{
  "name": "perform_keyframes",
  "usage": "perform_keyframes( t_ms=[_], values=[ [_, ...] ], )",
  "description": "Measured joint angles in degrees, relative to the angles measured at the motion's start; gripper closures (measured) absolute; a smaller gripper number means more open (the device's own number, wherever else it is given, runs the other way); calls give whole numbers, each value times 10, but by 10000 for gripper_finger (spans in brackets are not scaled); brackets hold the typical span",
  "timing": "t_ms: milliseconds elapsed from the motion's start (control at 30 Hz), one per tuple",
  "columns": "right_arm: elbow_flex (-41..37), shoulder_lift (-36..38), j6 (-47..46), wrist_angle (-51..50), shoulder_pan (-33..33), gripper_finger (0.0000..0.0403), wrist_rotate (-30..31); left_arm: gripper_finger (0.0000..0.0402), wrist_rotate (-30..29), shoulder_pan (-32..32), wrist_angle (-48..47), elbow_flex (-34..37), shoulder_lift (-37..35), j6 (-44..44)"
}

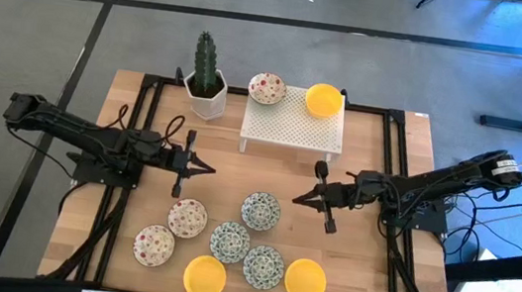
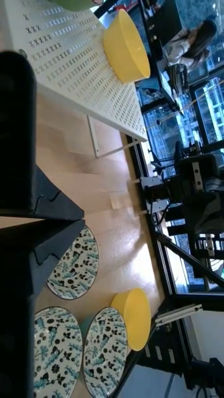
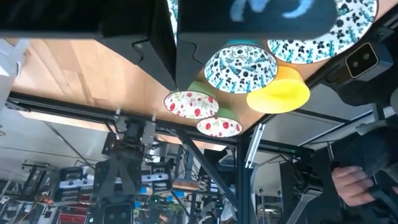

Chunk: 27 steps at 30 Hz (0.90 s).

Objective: Pick & Place Mini bowls
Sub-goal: Put the top right green patterned bowl on the shelf

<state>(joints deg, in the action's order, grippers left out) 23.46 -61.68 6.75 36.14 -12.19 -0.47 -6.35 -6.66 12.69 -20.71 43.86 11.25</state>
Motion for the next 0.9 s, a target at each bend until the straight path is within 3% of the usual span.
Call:
perform_keyframes(
  t_ms=[333, 567, 767, 900],
  values=[
    [0, -6, -1, 9, 0, 400, 0, 398, 2, 0, 3, 0, 0, 0],
    [0, -6, -4, 9, 0, 397, -1, 398, 55, 0, 5, 0, -35, 0],
    [0, -6, -7, 9, 0, 386, -1, 398, 52, -1, 1, 0, -83, -16],
    [0, -6, -17, 8, 0, 385, -2, 398, 16, -1, -39, 0, -117, -16]
  ],
)
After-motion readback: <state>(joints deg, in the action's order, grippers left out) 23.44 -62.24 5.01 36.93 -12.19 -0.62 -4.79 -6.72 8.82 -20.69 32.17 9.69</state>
